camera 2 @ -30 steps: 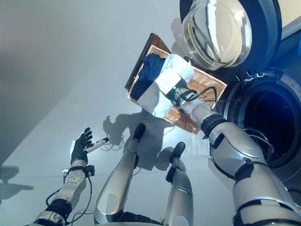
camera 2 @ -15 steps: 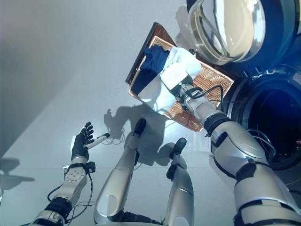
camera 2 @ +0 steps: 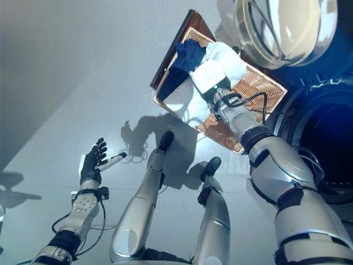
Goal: Pick up the clothes and place them into the washing machine
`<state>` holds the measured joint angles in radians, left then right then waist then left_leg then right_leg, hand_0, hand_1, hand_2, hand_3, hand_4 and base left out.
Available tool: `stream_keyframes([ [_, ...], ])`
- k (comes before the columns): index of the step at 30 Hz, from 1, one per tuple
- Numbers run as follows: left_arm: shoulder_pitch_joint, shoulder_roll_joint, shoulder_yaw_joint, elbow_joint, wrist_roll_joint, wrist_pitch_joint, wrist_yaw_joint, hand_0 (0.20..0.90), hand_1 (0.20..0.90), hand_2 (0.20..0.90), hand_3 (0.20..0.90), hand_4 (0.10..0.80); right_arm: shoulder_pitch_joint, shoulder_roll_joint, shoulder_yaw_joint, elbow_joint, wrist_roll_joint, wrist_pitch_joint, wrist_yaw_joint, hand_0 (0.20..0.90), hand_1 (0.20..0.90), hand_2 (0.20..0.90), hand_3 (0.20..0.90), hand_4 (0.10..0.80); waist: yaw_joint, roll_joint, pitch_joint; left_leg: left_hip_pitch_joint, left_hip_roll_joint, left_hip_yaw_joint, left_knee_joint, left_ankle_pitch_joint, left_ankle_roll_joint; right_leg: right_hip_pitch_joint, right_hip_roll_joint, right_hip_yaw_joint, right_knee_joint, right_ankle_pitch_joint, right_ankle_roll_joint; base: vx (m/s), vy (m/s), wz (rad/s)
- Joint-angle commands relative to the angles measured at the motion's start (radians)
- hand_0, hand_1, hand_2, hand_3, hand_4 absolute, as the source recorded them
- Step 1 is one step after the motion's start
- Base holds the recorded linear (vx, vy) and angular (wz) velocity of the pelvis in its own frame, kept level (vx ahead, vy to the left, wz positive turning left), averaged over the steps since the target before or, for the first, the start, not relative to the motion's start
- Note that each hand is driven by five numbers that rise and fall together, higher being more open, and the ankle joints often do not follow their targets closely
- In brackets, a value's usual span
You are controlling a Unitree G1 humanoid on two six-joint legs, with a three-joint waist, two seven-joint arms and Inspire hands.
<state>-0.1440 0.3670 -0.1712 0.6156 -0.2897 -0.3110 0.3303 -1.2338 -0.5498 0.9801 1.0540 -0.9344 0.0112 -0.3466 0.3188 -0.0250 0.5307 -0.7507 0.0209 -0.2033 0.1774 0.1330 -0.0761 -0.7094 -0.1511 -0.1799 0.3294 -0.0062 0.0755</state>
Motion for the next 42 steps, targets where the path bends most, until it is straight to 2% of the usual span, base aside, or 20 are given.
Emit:
stream_keyframes([
  [1,0.043,0.049,-0.006,-0.104,-0.007,-0.055,0.039,0.900,0.900,0.900,0.900,0.800,-0.068,-0.066,-0.004,0.042,0.045,0.038,-0.015,0.900,0.900,0.900,0.900,0.800,0.035,0.081,-0.011,-0.081,-0.020,0.040,-0.032,0.058,-0.026,-0.002,-0.015,0.041,0.054,-0.025,0.021,-0.009,0.002,0.09],
  [9,0.045,0.053,0.000,-0.121,-0.009,-0.054,0.041,0.900,0.900,0.900,0.900,0.800,-0.081,-0.073,-0.008,0.037,0.050,0.042,-0.019,0.900,0.900,0.900,0.900,0.800,0.035,0.089,-0.011,-0.110,-0.022,0.033,-0.032,0.065,-0.028,-0.030,-0.018,0.029,0.067,-0.031,0.021,-0.002,0.001,0.06],
  [10,0.046,0.052,-0.001,-0.121,-0.008,-0.055,0.044,0.900,0.900,0.900,0.900,0.800,-0.086,-0.072,-0.004,0.043,0.045,0.043,-0.018,0.562,0.562,0.562,0.562,0.559,0.035,0.089,-0.011,-0.113,-0.024,0.031,-0.031,0.064,-0.028,-0.032,-0.019,0.029,0.070,-0.032,0.020,0.000,0.000,0.00],
  [11,0.046,0.052,-0.001,-0.121,-0.008,-0.055,0.044,0.900,0.900,0.900,0.900,0.800,-0.086,-0.072,-0.004,0.043,0.045,0.043,-0.019,0.496,0.496,0.496,0.496,0.512,0.035,0.089,-0.011,-0.113,-0.024,0.030,-0.031,0.064,-0.028,-0.032,-0.019,0.029,0.070,-0.032,0.020,0.000,0.000,0.00],
  [12,0.047,0.051,0.000,-0.120,-0.009,-0.055,0.043,0.900,0.900,0.900,0.900,0.800,-0.085,-0.073,-0.001,0.044,0.040,0.045,-0.019,0.400,0.400,0.400,0.400,0.443,0.034,0.089,-0.011,-0.113,-0.024,0.030,-0.031,0.064,-0.028,-0.032,-0.019,0.029,0.072,-0.033,0.019,0.001,0.006,0.03],
  [13,0.048,0.052,-0.001,-0.121,-0.009,-0.055,0.043,0.900,0.900,0.900,0.900,0.800,-0.086,-0.075,0.002,0.046,0.034,0.047,-0.021,0.200,0.200,0.200,0.200,0.300,0.033,0.089,-0.011,-0.114,-0.024,0.029,-0.031,0.065,-0.027,-0.035,-0.020,0.028,0.074,-0.033,0.019,0.000,0.000,0.00],
  [22,0.052,0.053,-0.005,-0.119,-0.009,-0.058,0.038,0.900,0.900,0.900,0.900,0.800,-0.097,-0.101,0.024,0.045,-0.035,0.072,-0.033,0.200,0.200,0.200,0.200,0.300,0.031,0.090,-0.011,-0.118,-0.022,0.031,-0.030,0.066,-0.027,-0.046,-0.020,0.033,0.082,-0.037,0.020,-0.002,0.001,0.01],
  [34,0.059,0.056,-0.016,-0.120,-0.005,-0.058,0.036,0.900,0.900,0.900,0.900,0.800,-0.087,-0.122,0.008,0.049,-0.036,0.085,-0.056,0.200,0.200,0.200,0.200,0.300,0.024,0.097,-0.011,-0.111,-0.024,0.041,-0.027,0.065,-0.025,-0.044,-0.023,0.039,0.090,-0.035,0.024,0.000,0.000,0.00],
  [42,0.057,0.049,-0.016,-0.103,0.000,-0.053,0.035,0.900,0.900,0.900,0.900,0.800,-0.081,-0.136,-0.010,0.012,-0.024,0.085,-0.068,0.200,0.200,0.200,0.200,0.300,0.018,0.088,-0.011,-0.079,-0.023,0.052,-0.021,0.056,-0.020,-0.018,-0.023,0.051,0.088,-0.033,0.026,0.000,0.000,0.00],
])
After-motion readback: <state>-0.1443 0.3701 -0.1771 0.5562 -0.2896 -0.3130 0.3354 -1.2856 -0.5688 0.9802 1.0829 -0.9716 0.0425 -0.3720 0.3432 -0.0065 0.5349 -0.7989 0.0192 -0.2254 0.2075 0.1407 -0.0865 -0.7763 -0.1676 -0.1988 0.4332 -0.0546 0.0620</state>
